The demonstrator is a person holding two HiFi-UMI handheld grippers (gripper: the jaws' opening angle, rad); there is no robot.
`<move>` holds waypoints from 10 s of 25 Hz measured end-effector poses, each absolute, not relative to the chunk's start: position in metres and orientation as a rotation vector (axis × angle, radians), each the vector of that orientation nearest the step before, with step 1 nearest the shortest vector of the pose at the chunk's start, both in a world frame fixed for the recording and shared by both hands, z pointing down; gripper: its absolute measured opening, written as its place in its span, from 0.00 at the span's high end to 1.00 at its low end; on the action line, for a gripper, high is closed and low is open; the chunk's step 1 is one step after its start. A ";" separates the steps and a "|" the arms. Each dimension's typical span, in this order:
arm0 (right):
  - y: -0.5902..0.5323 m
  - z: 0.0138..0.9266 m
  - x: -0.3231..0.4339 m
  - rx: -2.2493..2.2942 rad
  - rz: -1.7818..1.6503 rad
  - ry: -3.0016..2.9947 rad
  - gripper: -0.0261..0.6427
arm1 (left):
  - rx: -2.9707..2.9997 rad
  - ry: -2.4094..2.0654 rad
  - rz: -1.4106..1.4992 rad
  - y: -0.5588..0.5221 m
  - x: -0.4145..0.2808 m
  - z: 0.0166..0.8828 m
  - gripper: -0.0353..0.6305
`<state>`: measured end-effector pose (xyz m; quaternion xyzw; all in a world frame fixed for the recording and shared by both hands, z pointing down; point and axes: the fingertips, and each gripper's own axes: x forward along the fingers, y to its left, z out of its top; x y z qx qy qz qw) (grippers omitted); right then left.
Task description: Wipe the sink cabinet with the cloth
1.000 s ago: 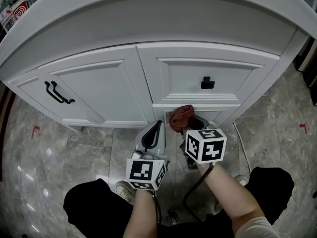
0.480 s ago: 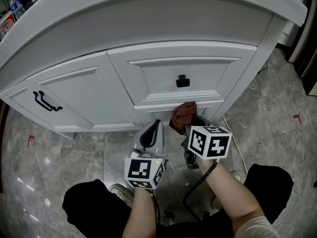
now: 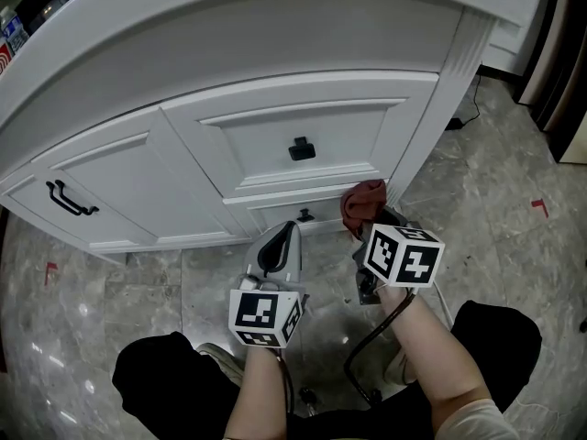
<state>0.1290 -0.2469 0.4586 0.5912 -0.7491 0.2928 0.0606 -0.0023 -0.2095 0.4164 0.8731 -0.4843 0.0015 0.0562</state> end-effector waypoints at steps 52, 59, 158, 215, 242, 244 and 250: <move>-0.256 0.535 -0.026 1.562 0.933 -2.356 0.84 | 2.429 -1.587 0.131 -0.200 -0.112 0.489 0.95; -0.247 0.532 -0.005 1.565 0.989 -2.358 0.84 | 2.456 -1.558 0.127 -0.203 -0.092 0.485 0.95; -0.253 0.592 0.053 1.634 1.019 -2.261 0.84 | 2.452 -1.503 0.165 -0.220 -0.059 0.521 0.95; 0.005 0.314 0.094 1.838 0.142 -2.495 0.84 | 2.823 -1.638 -0.178 0.035 -0.037 0.265 0.95; 0.031 0.327 0.081 1.831 0.210 -2.504 0.85 | 2.817 -1.594 -0.141 0.059 -0.037 0.289 0.95; 0.032 0.327 0.080 1.831 0.221 -2.506 0.85 | 2.815 -1.592 -0.141 0.059 -0.037 0.290 0.95; 0.032 0.331 0.081 1.825 0.241 -2.511 0.85 | 2.825 -1.578 -0.118 0.058 -0.031 0.296 0.95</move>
